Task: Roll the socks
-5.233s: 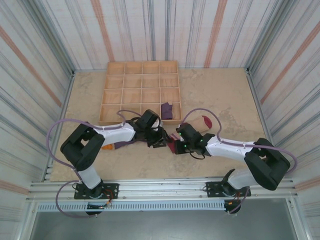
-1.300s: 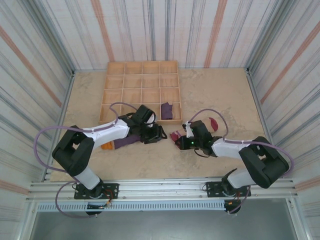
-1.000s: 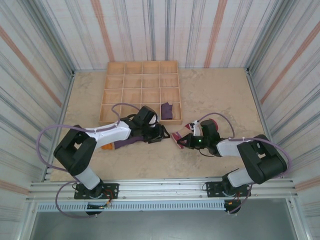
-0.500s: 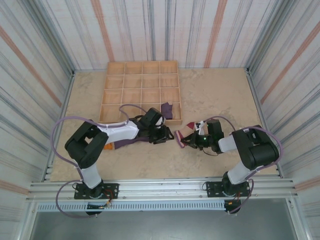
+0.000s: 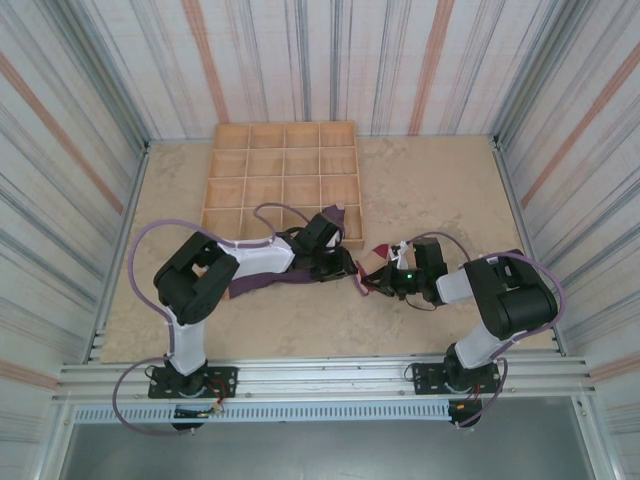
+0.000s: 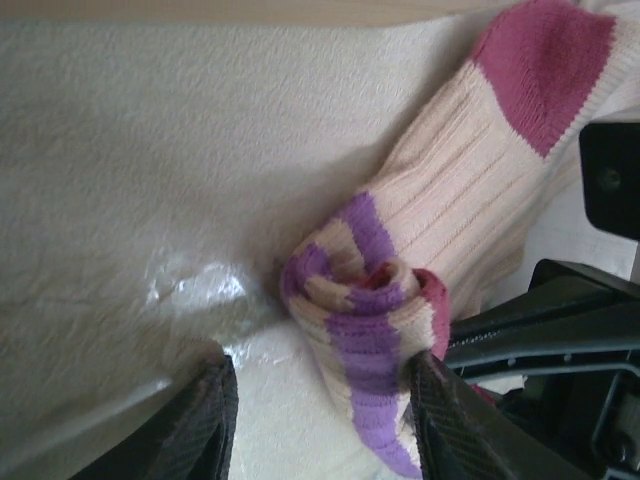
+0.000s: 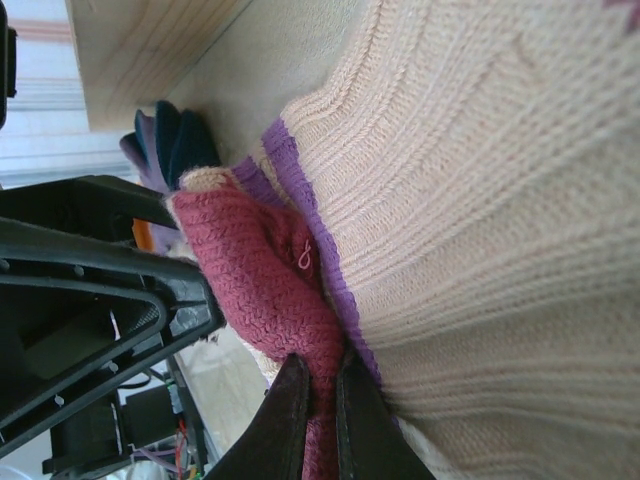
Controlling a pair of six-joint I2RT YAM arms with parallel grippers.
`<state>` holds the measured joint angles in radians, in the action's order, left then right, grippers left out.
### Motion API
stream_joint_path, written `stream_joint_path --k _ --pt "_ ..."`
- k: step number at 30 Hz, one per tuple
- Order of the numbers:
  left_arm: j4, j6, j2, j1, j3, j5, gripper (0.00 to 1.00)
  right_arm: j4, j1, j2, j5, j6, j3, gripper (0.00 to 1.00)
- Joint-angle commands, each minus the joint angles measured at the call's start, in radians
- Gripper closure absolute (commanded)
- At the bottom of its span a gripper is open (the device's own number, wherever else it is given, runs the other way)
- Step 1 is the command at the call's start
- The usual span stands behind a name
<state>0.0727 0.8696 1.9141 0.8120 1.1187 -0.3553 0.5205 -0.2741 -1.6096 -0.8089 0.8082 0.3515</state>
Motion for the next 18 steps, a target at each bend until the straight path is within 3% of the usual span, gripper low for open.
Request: stream_joint_path --k 1,6,10,14,18 --pt "-0.002 -0.018 0.036 0.008 0.031 0.045 0.53 -0.078 0.007 -0.028 0.048 0.012 -0.002 1.00" --pt "0.001 -0.002 0.073 0.010 0.047 0.054 0.65 -0.057 0.008 -0.040 0.041 0.022 -0.002 1.00" --pt "0.050 0.002 0.071 0.007 0.051 0.080 0.85 -0.111 0.006 -0.007 0.060 -0.008 0.008 1.00" --pt "0.104 -0.002 0.048 -0.009 0.054 0.063 0.97 -0.336 -0.037 0.134 0.198 -0.109 0.047 0.78" --pt "0.189 -0.021 0.026 -0.020 0.081 0.030 1.00 -0.528 -0.135 0.313 0.401 -0.171 0.088 0.55"
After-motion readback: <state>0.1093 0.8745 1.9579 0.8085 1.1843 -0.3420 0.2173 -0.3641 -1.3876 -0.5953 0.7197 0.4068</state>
